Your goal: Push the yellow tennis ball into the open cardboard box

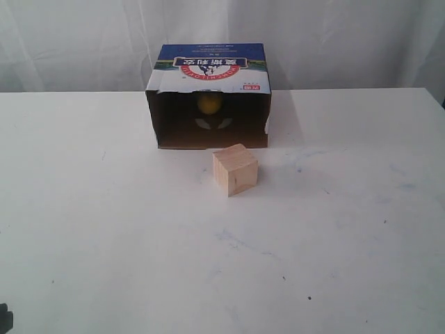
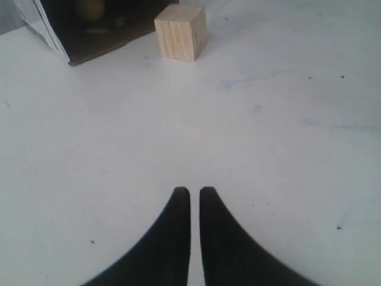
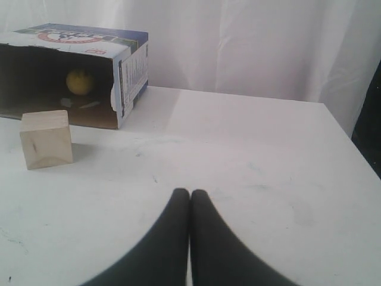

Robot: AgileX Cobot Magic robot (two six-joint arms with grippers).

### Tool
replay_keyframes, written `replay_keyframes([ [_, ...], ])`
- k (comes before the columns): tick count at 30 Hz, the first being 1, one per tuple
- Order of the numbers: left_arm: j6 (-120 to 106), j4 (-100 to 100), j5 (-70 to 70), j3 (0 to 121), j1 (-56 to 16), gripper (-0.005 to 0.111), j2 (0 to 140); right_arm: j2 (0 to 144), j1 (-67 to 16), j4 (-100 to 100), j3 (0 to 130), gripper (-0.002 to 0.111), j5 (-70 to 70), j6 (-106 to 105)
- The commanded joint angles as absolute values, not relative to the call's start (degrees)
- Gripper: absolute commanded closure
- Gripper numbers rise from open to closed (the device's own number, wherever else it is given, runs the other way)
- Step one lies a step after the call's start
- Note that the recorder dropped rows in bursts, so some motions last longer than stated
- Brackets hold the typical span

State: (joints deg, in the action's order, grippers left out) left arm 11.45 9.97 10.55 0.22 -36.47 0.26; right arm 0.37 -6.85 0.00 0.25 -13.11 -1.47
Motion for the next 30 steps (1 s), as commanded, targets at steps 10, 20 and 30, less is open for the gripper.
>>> replay_keyframes([
  [10, 11.79, 11.14, 6.46, 0.00, -36.01, 0.094, 0.00, 0.00, -6.79, 0.00, 0.00, 0.108, -12.66, -1.28],
  [20, 10.43, 5.84, 7.99, 0.00, -36.01, 0.094, 0.00, 0.00, -6.79, 0.00, 0.00, 0.108, -12.66, -1.28],
  [30, -10.39, -5.36, 4.95, 0.00, -36.01, 0.094, 0.00, 0.00, -6.79, 0.00, 0.00, 0.108, -12.66, -1.28],
])
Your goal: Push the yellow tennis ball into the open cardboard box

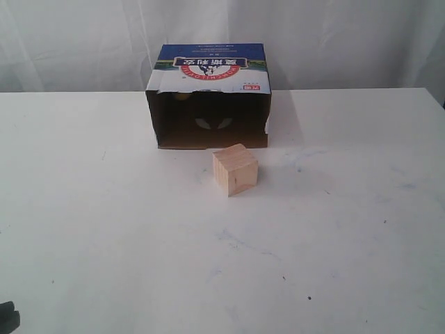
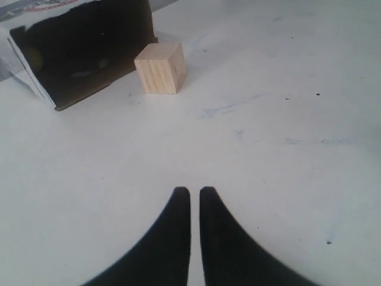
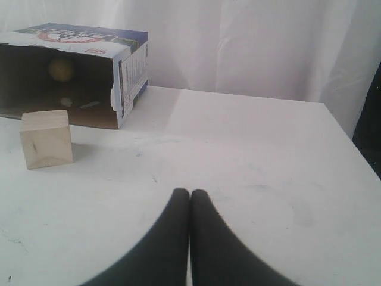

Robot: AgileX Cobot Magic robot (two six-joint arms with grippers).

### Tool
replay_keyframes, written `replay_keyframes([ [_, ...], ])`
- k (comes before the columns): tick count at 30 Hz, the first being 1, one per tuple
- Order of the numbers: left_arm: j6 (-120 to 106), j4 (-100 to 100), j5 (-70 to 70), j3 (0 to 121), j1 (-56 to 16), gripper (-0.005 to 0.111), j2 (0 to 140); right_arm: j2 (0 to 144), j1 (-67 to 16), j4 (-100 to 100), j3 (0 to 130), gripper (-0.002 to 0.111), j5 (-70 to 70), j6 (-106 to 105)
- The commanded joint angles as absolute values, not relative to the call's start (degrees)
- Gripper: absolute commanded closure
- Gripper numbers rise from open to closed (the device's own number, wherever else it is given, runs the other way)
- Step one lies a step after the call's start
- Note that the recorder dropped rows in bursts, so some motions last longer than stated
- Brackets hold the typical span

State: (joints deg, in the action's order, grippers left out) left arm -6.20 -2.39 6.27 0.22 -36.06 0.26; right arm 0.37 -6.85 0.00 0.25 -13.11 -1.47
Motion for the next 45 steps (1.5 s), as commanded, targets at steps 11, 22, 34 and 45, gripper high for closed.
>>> replay_keyframes([
  [11, -3.17, -2.84, 4.36, 0.00, -36.01, 0.094, 0.00, 0.00, -6.79, 0.00, 0.00, 0.108, -12.66, -1.28],
  [22, -3.17, -2.84, 4.36, 0.00, -36.01, 0.094, 0.00, 0.00, -6.79, 0.00, 0.00, 0.108, -12.66, -1.28],
  [34, -3.17, -2.84, 4.36, 0.00, -22.16, 0.094, 0.00, 0.00, -6.79, 0.00, 0.00, 0.108, -12.66, 0.37],
  [45, -3.17, -2.84, 4.36, 0.00, -10.17, 0.094, 0.00, 0.00, -6.79, 0.00, 0.00, 0.108, -12.66, 0.37],
])
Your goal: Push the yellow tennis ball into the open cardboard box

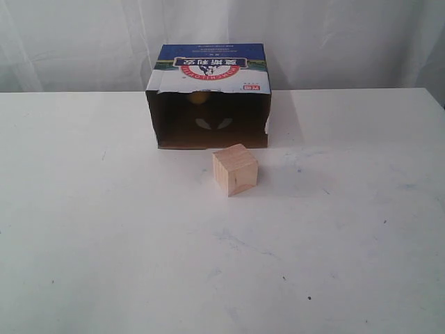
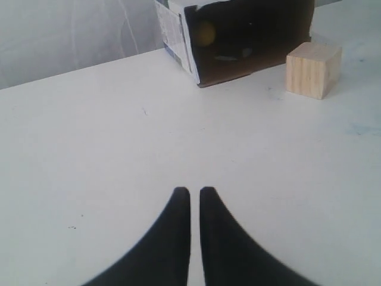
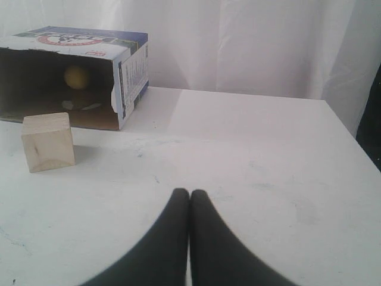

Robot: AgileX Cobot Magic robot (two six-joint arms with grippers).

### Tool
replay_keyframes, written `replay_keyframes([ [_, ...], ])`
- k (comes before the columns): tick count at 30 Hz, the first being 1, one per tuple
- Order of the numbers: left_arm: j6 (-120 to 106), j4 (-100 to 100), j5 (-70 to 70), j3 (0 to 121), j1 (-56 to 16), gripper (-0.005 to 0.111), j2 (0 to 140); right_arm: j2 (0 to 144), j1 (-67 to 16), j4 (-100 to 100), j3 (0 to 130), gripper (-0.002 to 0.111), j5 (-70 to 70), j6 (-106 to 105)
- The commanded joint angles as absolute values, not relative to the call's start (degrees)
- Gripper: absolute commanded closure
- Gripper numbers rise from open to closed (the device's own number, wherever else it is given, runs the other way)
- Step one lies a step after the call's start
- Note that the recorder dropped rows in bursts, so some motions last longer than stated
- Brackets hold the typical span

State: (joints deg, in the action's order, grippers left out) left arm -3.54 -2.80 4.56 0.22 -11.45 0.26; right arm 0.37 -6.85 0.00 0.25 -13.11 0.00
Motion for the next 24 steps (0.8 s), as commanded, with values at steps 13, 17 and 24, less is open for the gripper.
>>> replay_keyframes([
  [13, -3.17, -2.84, 4.36, 0.00, -9.30, 0.094, 0.00, 0.00, -6.79, 0.00, 0.00, 0.108, -12.66, 0.37],
  [17, -3.17, -2.84, 4.36, 0.00, -9.30, 0.094, 0.00, 0.00, -6.79, 0.00, 0.00, 0.108, -12.66, 0.37],
  [24, -3.17, -2.84, 4.36, 0.00, -5.67, 0.094, 0.00, 0.00, -6.79, 0.00, 0.00, 0.108, -12.66, 0.37],
])
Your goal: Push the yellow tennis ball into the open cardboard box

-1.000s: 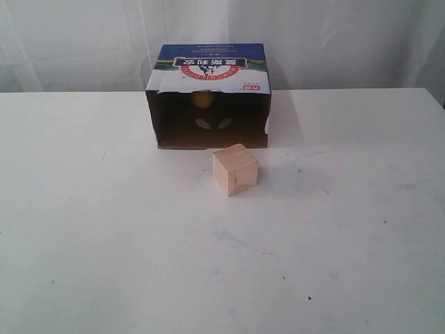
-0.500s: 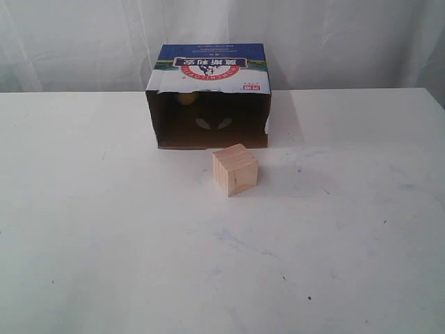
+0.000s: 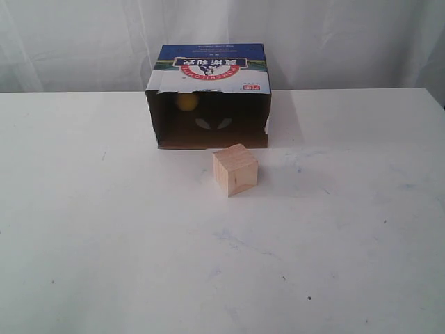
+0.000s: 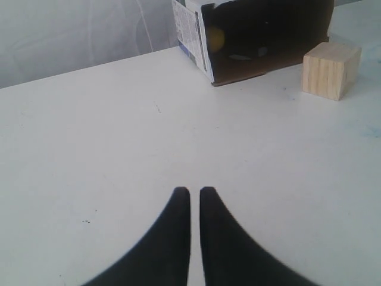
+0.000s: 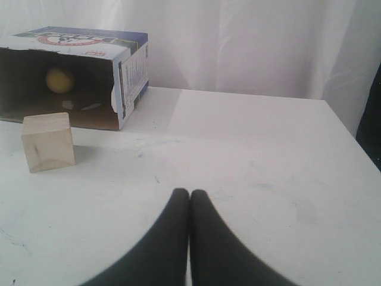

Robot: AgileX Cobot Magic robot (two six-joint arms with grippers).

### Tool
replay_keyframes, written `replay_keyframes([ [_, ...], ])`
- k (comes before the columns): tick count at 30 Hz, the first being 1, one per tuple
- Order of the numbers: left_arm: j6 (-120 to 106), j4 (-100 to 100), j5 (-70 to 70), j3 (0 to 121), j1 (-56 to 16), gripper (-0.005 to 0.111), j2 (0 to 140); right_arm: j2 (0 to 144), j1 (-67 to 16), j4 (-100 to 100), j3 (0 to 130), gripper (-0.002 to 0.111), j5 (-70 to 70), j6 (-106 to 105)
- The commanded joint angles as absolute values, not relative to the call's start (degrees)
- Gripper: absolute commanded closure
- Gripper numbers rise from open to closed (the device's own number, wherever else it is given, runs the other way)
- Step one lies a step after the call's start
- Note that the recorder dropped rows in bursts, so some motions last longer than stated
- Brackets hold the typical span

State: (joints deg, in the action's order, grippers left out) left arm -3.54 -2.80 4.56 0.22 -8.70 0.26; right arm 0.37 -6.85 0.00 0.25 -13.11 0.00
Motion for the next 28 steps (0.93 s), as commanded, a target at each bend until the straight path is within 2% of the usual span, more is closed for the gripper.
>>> replay_keyframes([
  [1, -3.17, -2.84, 4.36, 0.00, -4.53, 0.094, 0.00, 0.00, -6.79, 0.00, 0.00, 0.108, -12.66, 0.37],
  [6, -3.17, -2.84, 4.36, 0.00, -0.67, 0.094, 0.00, 0.00, -6.79, 0.00, 0.00, 0.108, -12.66, 0.37],
  [28, -3.17, -2.84, 4.36, 0.00, -0.67, 0.094, 0.00, 0.00, -6.79, 0.00, 0.00, 0.108, -12.66, 0.37],
])
